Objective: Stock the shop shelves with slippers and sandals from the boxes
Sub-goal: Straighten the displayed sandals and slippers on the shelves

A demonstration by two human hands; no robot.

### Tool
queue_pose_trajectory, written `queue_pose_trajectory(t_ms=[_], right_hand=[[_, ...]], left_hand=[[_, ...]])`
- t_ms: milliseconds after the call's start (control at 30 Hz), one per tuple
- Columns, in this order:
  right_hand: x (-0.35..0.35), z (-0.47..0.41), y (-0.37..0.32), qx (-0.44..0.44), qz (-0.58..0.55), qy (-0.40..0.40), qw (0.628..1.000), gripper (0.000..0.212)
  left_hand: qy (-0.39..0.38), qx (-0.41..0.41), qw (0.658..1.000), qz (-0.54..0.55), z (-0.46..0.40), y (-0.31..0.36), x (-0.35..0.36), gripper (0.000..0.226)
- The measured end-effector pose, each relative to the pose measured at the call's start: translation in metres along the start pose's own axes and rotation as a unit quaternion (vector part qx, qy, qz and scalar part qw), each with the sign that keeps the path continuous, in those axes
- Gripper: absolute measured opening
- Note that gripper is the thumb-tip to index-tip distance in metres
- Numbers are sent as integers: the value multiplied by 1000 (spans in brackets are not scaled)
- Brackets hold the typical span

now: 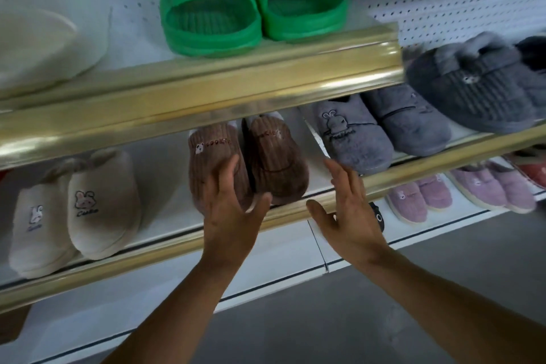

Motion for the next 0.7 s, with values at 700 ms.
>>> queue_pose_trajectory(t_ms=[700], right_hand=[[-113, -95, 204, 197, 77, -80, 974, 119]], left_hand=[[-77, -93, 991, 61, -49, 96, 177, 127]])
Point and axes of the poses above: each hand's wrist, its own z-axis away from the middle knuckle, its own x-axis out of the palm, y = z × x, the point moved 4 cm from there along -z, towards the middle knuckle, and after that the axes turned 7 degrees about z, right-handed, at the moved point
